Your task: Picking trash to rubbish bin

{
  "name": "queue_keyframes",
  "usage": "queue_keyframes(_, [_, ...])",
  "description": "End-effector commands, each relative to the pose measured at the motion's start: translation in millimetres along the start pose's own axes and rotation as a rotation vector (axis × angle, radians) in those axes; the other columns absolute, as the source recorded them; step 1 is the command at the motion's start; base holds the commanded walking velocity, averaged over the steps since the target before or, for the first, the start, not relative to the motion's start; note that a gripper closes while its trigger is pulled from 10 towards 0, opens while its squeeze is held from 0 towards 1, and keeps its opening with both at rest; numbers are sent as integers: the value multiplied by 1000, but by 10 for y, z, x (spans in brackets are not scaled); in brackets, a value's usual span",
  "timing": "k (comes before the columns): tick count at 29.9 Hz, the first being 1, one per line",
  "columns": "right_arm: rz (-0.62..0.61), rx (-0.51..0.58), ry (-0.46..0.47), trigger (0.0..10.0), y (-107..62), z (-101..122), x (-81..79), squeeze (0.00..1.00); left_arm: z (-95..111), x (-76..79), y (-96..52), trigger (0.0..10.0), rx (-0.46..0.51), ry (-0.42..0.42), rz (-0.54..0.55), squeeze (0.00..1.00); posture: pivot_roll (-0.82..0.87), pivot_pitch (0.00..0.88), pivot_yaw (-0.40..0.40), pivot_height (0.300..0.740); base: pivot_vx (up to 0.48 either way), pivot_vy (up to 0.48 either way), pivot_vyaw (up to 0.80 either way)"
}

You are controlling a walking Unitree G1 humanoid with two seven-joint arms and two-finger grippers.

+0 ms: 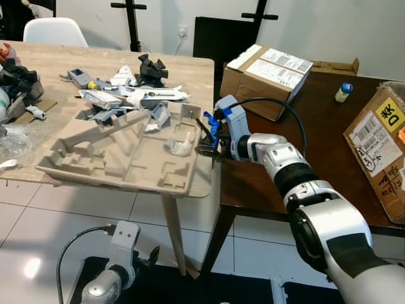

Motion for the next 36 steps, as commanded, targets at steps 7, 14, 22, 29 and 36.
queue_keyframes(7, [66, 91, -51, 10000, -128, 267, 78, 0, -70, 31, -41, 10000, -19, -17, -10, 0, 46, 136, -66, 740, 0, 0, 0])
queue_keyframes(14, [90, 267, -104, 10000, -122, 512, -1, 16, -64, 17, -47, 10000, -10, -22, 1, 0, 43, 131, -71, 740, 0, 0, 0])
queue_keyframes(22, [33, 216, -181, 10000, 144, 380, -235, 1000, -64, 29, -51, 10000, -8, -18, -7, 0, 41, 132, -68, 740, 0, 0, 0])
queue_keyframes(29, [-73, 187, -228, 10000, 276, 279, -325, 0, 27, 79, -40, 10000, 28, 3, -38, 0, 42, 136, -66, 740, 0, 0, 0])
queue_keyframes(36, [-88, 116, -250, 10000, 352, 158, -394, 0, 154, 136, -34, 10000, 84, 21, -64, 0, 51, 151, -77, 740, 0, 0, 0])
Point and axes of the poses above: a point about 5 cm out from each wrist's last joint towards the gripper, its own y axis pointing out of the wrist towards the gripper, its own z axis along the axis of the wrist's last joint, x = y × z, the point moved 1 cm from there along y, pointing out of the wrist towards the gripper
